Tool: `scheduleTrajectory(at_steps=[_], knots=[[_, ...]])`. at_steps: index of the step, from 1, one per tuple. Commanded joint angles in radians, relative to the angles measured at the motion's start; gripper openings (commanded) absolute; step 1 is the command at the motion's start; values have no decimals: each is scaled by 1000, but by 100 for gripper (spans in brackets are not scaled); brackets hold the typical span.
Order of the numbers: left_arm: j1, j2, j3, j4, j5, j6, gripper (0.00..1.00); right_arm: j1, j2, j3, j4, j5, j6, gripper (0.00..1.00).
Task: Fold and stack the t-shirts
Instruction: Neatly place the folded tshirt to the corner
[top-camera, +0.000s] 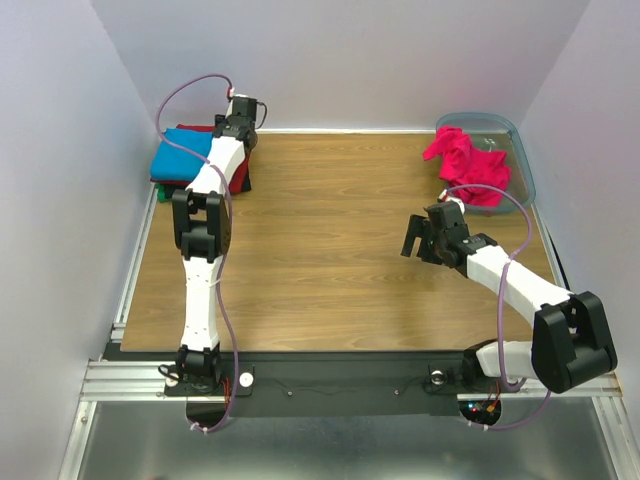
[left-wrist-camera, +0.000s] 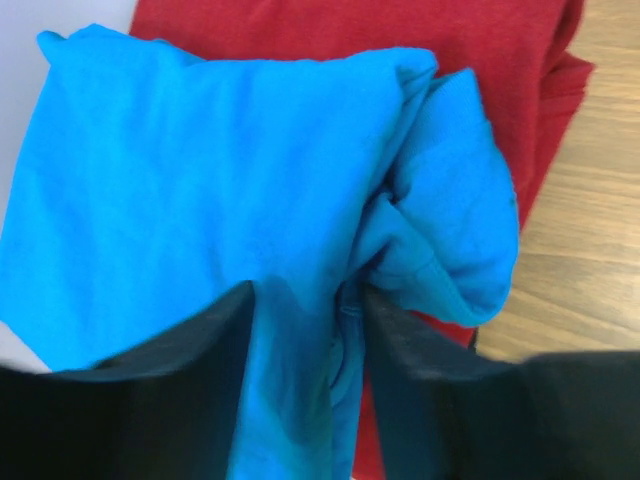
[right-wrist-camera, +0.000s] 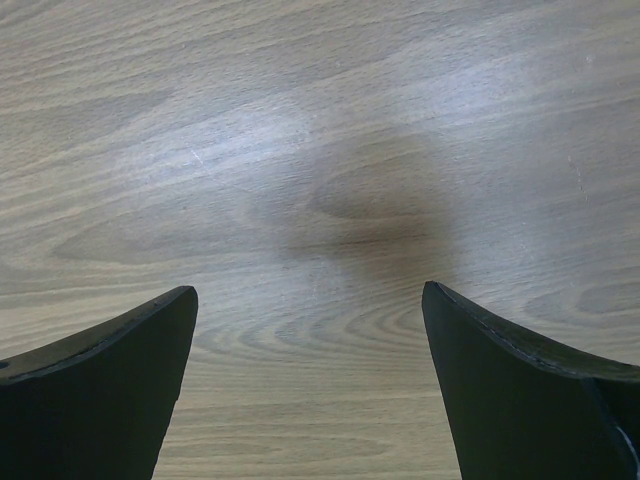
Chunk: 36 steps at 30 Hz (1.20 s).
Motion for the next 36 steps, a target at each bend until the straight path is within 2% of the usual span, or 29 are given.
scheduleTrajectory(at_steps=[1, 5, 7, 17, 27, 34, 35, 36], knots=[[7, -139, 63, -10, 52, -15, 62, -1, -31, 13, 1, 32, -1, 100], [9, -162, 62, -2, 128, -18, 73, -1, -22, 16, 1, 35, -1, 100], [14, -151, 72, 0, 149, -28, 75, -1, -17, 18, 1, 37, -1, 100], [46, -50, 140, -3, 232, -40, 96, -1, 7, 29, -1, 52, 2, 100], [83, -6, 120, 3, 385, -52, 98, -1, 32, 39, -1, 58, 7, 100], [86, 27, 127, 0, 363, -54, 98, -1, 38, 38, -1, 63, 7, 100], [86, 31, 126, 0, 350, -57, 96, -1, 38, 38, -1, 63, 7, 100], [87, 33, 127, -3, 333, -54, 84, -1, 37, 41, -1, 63, 7, 100]])
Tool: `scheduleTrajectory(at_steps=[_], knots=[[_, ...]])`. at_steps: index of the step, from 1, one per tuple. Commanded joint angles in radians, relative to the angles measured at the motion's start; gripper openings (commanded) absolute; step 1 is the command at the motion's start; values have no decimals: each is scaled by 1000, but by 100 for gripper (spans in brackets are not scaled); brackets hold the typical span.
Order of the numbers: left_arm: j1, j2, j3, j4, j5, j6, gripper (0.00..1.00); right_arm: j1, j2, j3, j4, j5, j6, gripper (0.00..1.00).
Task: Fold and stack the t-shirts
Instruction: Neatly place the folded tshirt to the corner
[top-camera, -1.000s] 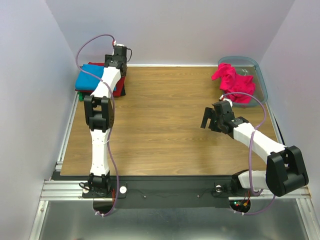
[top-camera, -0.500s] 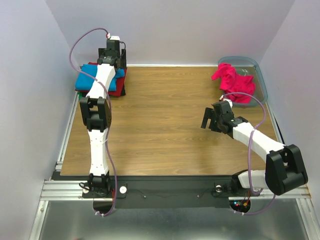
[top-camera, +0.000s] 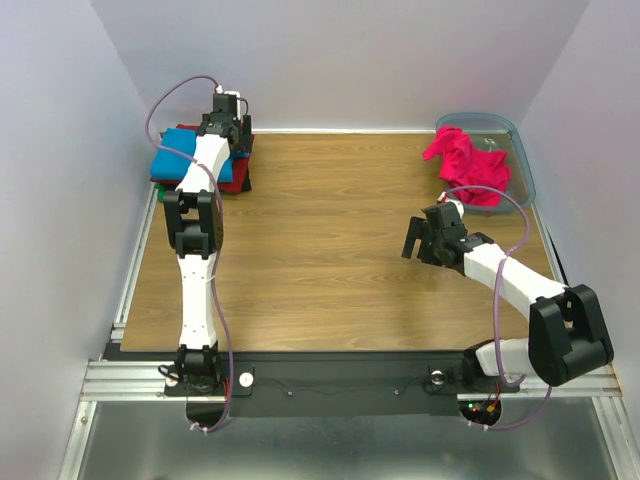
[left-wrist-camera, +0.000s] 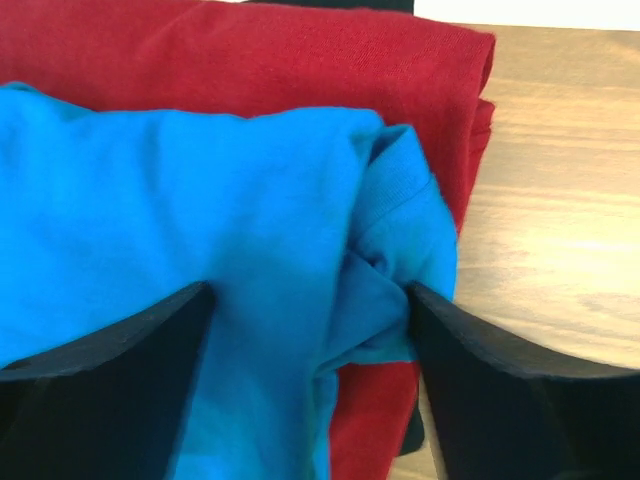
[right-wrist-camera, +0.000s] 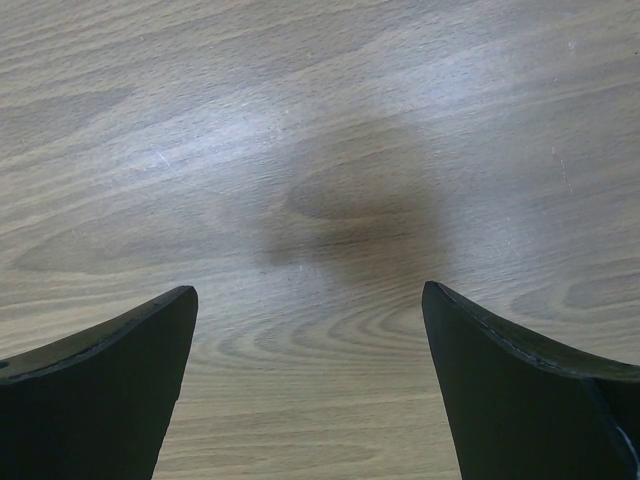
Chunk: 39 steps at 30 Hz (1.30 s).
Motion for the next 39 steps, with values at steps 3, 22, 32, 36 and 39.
scheduleTrajectory(at_steps=[3, 22, 32, 36, 39], knots=[[7, -21, 44, -6, -51, 1, 58, -1, 3, 41, 6, 32, 5, 100], [-62, -15, 38, 25, -534, 39, 0, -1, 11, 41, 5, 34, 8, 100], [-96, 78, 47, 39, -549, 30, 0, -1, 24, 41, 2, 39, 4, 100], [-116, 95, 77, 42, -514, 21, 20, -1, 31, 39, 2, 25, 7, 100], [-125, 89, 60, 46, -488, 8, 34, -1, 35, 41, 0, 23, 8, 100]])
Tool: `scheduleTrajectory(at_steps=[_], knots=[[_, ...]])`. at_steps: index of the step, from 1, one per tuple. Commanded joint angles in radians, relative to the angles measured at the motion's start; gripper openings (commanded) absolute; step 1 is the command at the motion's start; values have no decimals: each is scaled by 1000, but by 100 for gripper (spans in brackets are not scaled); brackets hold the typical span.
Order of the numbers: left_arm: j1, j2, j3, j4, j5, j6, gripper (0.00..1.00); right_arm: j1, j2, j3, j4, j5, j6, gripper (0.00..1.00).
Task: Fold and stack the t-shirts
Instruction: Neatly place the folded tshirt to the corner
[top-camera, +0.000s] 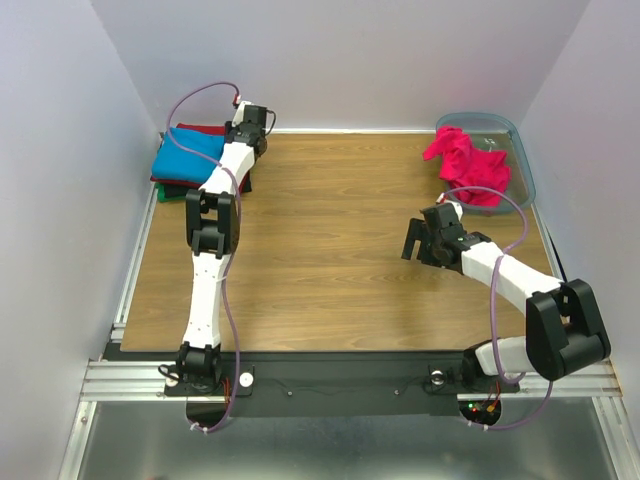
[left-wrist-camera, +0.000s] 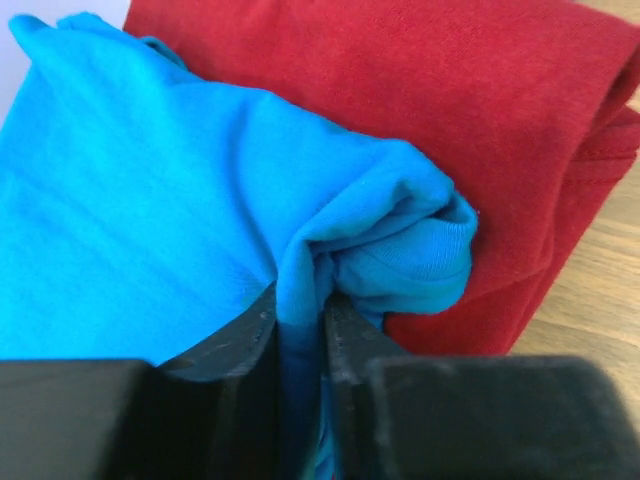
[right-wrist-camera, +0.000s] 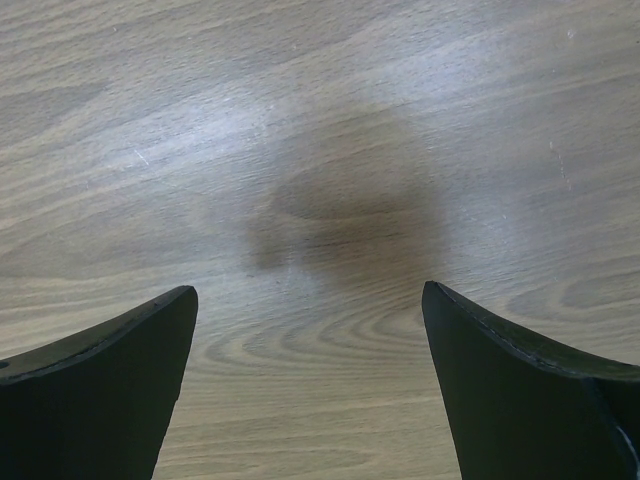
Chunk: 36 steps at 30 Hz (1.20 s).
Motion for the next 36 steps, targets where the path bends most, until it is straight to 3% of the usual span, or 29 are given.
scheduleTrajectory(at_steps=[1, 3, 4, 9, 11, 13, 17, 22, 24, 25, 27, 28, 30, 31, 36], knots=[[-16, -20, 24, -9, 17, -26, 39, -1, 5, 40, 1, 8, 6, 100], [-15, -26, 18, -32, 29, -44, 44, 1, 2, 39, 3, 11, 7, 100], [-15, -32, 20, -44, 42, -50, 51, -1, 2, 37, 1, 9, 7, 100], [1, -116, 7, -81, 180, -106, 52, 1, 3, 39, 1, -3, 6, 100], [11, -179, -20, -73, 419, -135, 57, -1, 2, 33, 1, -8, 7, 100], [10, -215, -34, -69, 488, -156, 61, -1, 6, 33, 1, -9, 7, 100], [15, -276, -30, -67, 513, -213, 79, -1, -1, 33, 1, -17, 1, 100], [47, -345, -60, -67, 534, -242, 79, -1, -15, 26, 1, -6, 3, 100], [86, -373, -103, -38, 559, -289, 71, -1, -11, 26, 1, -8, 3, 100], [99, -397, -146, -8, 580, -316, 57, -1, -9, 28, 1, -14, 3, 100], [131, -407, -171, 9, 599, -357, 38, -1, -5, 28, 1, -12, 3, 100], [155, -407, -175, 16, 634, -374, 20, -1, -3, 28, 0, -14, 3, 100], [169, -381, -160, 9, 666, -379, 6, -1, -3, 29, 1, -14, 1, 100], [170, -350, -134, -7, 675, -374, 0, -1, -1, 29, 1, -12, 0, 100], [170, -281, -117, 0, 760, -363, 0, -1, 9, 37, 0, -9, 0, 100]])
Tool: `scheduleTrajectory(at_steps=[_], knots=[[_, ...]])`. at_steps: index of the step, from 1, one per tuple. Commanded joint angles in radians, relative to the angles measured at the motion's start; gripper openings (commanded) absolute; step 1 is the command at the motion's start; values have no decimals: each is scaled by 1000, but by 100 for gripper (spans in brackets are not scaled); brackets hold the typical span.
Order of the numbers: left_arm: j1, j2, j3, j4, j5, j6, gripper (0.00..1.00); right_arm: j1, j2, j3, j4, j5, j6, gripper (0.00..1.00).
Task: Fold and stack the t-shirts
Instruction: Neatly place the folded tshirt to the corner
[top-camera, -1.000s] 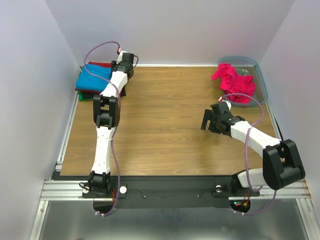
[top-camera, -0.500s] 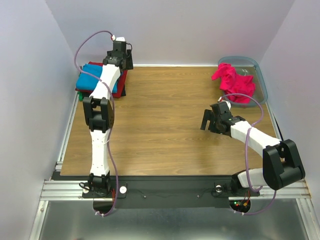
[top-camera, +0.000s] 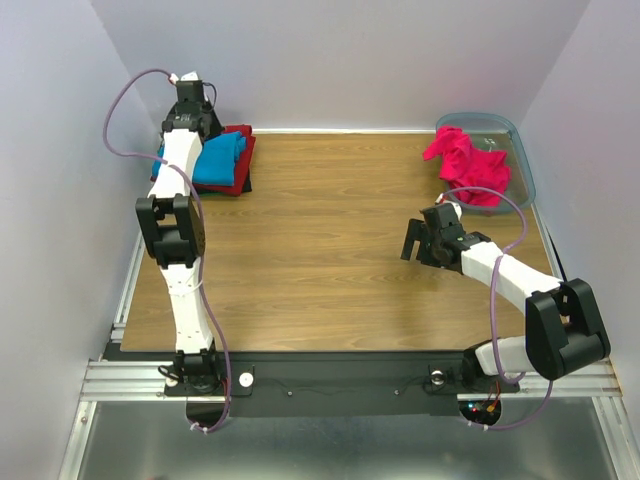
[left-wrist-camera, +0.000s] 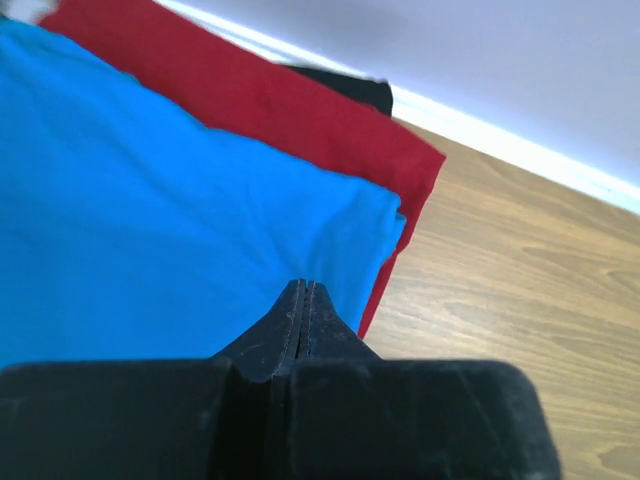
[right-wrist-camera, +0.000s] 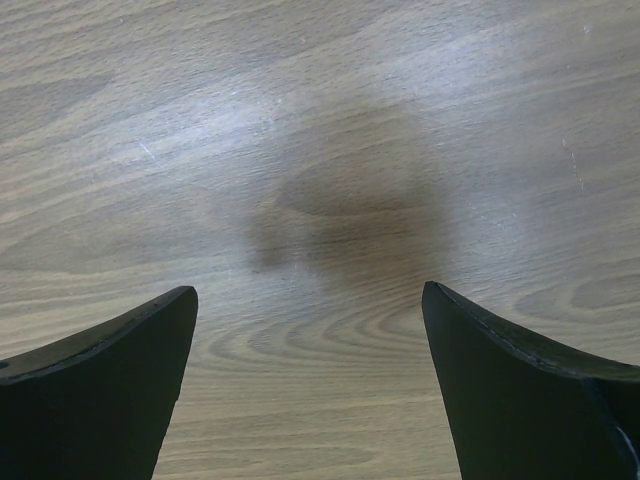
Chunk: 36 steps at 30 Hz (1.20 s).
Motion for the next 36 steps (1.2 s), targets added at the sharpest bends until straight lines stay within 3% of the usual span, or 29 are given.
scheduleTrajectory(at_steps=[1, 22, 29, 33, 34, 36], knots=[[-31, 51, 24, 25, 108, -15, 0, -1, 7, 36, 0, 9, -1, 100], [21, 195, 10, 52, 153, -42, 0, -1, 12, 33, -3, 21, -11, 100], [24, 72, 32, -11, 214, -45, 2, -1, -57, 52, -23, 9, -24, 100], [20, -129, -53, -31, 205, -62, 28, -1, -161, 66, -49, -5, -21, 100], [15, -178, -91, -31, 190, -68, 53, -1, -204, 66, -54, -9, -18, 100], [6, -342, -254, -24, 167, -90, 79, -1, -253, 59, -69, -8, -15, 100]])
